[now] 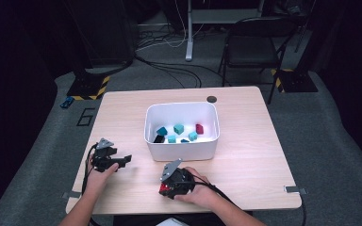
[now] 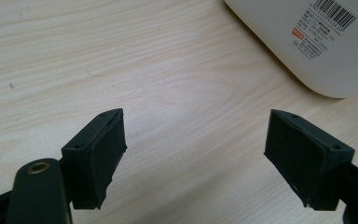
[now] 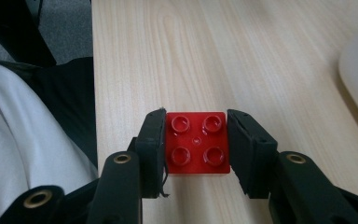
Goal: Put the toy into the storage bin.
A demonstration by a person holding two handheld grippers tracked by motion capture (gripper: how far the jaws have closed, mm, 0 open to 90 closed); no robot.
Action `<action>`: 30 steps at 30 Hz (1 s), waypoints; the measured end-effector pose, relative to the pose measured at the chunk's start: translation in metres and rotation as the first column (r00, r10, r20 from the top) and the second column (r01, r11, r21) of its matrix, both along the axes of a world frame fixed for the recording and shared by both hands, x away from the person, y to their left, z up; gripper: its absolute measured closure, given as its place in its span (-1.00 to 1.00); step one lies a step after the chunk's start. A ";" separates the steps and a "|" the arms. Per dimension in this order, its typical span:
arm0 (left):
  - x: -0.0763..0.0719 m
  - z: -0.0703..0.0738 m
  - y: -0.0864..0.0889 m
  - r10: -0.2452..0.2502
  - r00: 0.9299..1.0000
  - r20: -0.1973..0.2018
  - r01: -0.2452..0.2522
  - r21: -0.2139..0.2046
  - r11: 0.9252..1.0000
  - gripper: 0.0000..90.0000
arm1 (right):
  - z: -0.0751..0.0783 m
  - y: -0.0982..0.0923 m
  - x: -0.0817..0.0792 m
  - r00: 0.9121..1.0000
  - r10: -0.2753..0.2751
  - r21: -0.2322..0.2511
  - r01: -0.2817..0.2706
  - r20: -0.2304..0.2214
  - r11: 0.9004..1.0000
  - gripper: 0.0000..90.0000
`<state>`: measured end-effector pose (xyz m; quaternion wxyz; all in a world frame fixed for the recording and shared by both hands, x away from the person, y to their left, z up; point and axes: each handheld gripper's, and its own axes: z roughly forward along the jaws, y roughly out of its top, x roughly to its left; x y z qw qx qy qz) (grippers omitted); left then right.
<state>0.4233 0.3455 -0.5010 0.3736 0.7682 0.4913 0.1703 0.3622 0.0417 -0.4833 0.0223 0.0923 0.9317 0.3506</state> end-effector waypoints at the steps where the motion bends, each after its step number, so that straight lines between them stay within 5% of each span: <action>1: 0.000 0.000 0.000 0.000 1.000 0.000 0.000 0.001 1.000 -0.56 | 0.002 -0.001 0.000 1.000 -0.010 0.004 0.010 0.001 1.000 0.30; 30: 0.001 0.000 0.001 0.006 1.000 -0.006 -0.006 -0.002 1.000 -0.55 | 0.096 -0.024 0.026 0.996 -0.084 0.071 0.086 -0.033 0.994 0.30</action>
